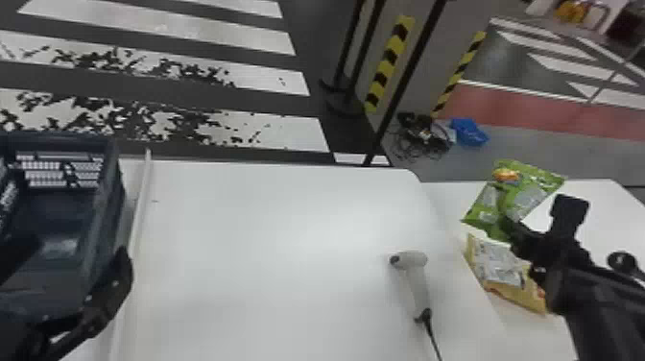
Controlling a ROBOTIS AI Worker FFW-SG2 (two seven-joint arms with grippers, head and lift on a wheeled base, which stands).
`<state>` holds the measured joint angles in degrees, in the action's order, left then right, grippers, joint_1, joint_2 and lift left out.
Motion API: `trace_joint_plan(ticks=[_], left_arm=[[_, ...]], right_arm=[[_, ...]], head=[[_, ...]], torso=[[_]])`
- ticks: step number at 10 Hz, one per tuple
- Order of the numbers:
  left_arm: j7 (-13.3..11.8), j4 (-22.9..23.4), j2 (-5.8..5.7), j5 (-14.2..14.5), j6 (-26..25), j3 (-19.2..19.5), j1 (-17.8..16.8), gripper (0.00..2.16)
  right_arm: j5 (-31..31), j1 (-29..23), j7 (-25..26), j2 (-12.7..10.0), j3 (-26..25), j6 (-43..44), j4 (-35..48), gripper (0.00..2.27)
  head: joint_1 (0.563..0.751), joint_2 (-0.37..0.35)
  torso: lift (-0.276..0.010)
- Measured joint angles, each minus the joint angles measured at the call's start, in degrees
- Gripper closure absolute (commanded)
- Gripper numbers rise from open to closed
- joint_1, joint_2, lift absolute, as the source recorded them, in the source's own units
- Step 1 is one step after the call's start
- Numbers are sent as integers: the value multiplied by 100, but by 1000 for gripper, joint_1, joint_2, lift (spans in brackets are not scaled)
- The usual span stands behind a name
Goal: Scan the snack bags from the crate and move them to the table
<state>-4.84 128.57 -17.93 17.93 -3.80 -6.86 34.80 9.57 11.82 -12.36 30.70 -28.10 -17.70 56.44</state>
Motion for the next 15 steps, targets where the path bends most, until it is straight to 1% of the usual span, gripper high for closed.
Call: trace_joint_plan(ticks=[1,3,4,6,7,8,9,10,11,12,14,15], left_arm=[[-7,-4,2,6,9,1,0,36],[-13,-6,12,9,14,8,0,36],[-17,-6,23,9,14,7,0,36],[-13,3,25,9,14,1,0,36],[-7,8,21,9,14,0,0,36],[0,8,21,9,13,-2,0,36],[5,0,19,9,-5,-19,-8,36],[10,-6,14,9,-29,-40,-28,36],[17,-6,10,14,-55,-60,-49,36],[62,-3,6,17,-86,-75,-73,36],[128,10,5,25,-159,-77,-102,36],[166,17,10,26,-192,-72,-105,46]], right_arm=[[-167,262,144,88,117,316,-475,1922],[-342,456,338,150,225,481,-867,-1],[-392,441,418,150,309,489,-893,-1],[-340,283,398,150,348,458,-819,2],[-118,-4,364,132,322,427,-483,6],[146,-452,348,52,285,360,115,6],[309,-979,343,-145,219,227,943,9],[466,-1471,345,-412,116,-17,1882,43],[713,-1926,347,-708,22,-296,2801,63],[903,-2352,373,-1056,-4,-447,3672,66],[1032,-2985,393,-1663,165,-482,4901,70],[1058,-3259,386,-1901,282,-477,5389,70]], head=[[695,-350],[695,-350],[695,-350],[695,-350],[695,-350],[695,-350],[695,-350],[695,-350],[695,-350],[695,-350],[695,-350],[695,-350]], torso=[[-95],[-95],[-95],[-95],[-95],[-95],[-95],[-95],[-95],[-95],[-95],[-95]])
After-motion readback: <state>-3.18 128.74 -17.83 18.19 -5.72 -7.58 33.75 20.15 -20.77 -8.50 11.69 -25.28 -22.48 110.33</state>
